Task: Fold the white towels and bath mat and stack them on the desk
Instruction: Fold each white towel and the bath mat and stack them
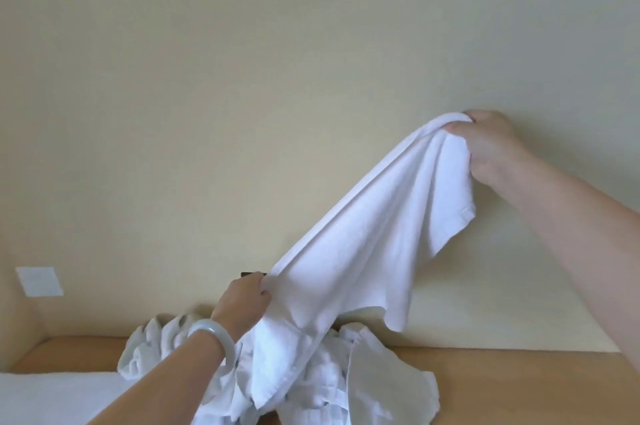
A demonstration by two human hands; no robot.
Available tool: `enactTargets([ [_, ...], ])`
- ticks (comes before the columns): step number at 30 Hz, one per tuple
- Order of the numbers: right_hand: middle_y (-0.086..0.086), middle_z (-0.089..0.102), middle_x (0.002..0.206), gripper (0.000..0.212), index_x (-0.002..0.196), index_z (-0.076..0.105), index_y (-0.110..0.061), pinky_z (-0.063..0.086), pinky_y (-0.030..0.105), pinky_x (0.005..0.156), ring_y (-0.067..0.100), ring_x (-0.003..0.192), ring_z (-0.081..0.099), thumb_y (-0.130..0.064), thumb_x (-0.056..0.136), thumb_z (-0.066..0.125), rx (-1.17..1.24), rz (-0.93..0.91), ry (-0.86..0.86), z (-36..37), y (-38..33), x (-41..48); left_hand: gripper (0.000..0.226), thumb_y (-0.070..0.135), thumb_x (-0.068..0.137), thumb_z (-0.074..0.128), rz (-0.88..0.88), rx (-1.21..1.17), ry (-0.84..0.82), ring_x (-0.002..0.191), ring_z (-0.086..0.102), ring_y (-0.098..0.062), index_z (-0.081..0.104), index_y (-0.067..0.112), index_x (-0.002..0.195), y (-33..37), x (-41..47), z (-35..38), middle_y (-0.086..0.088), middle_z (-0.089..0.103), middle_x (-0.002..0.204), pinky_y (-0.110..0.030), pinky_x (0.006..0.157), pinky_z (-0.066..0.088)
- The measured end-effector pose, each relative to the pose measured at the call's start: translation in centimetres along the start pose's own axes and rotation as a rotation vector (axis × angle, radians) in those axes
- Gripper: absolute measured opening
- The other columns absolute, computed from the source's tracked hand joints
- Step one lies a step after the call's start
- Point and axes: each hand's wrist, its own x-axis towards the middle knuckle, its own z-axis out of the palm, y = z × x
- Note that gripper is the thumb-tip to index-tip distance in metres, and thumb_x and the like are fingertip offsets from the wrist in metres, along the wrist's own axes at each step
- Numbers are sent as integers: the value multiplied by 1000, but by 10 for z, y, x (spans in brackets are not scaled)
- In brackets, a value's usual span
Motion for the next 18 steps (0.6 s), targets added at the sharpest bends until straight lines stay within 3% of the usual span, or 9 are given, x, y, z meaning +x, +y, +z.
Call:
enactTargets([
  [3,1,57,63,23,68,56,-16,43,21,53,8,52,54,0,84,60,-150,-55,92,-57,-11,11,18,10,88,47,35,70,-8,82,58,-26,47,18,71,10,8,3,-4,62,81,-27,63,37],
  [7,3,53,67,25,62,56,-19,39,25,51,18,65,50,-11,80,71,-389,-72,172,-155,-10,21,24,0,83,44,33,17,94,59,45,-22,44,13,62,31,16,-8,-3,53,63,-30,54,33],
  [10,6,51,65,27,64,56,-14,42,26,51,22,64,49,-21,74,81,-841,-24,112,-226,-3,25,19,6,88,51,88,19,156,64,52,-25,59,7,70,68,22,-27,-7,59,66,-29,55,37],
  [13,9,51,63,36,63,55,-11,52,37,48,28,63,53,-33,65,83,-1142,145,23,-288,14,21,21,14,91,59,137,-22,120,43,48,-16,65,6,73,111,18,-47,-2,54,51,-22,44,36],
  [16,9,51,64,35,60,51,-13,51,37,39,28,62,55,-23,71,83,-1281,247,-52,-344,55,18,24,22,93,60,117,60,60,35,38,-13,67,7,76,159,11,-55,4,46,43,-22,43,34],
  [18,6,44,60,41,59,44,-12,48,32,39,25,57,49,-18,71,83,-1253,255,-35,-375,84,21,19,16,92,55,72,116,25,38,46,-15,68,6,83,192,10,-47,2,57,45,-24,51,38],
])
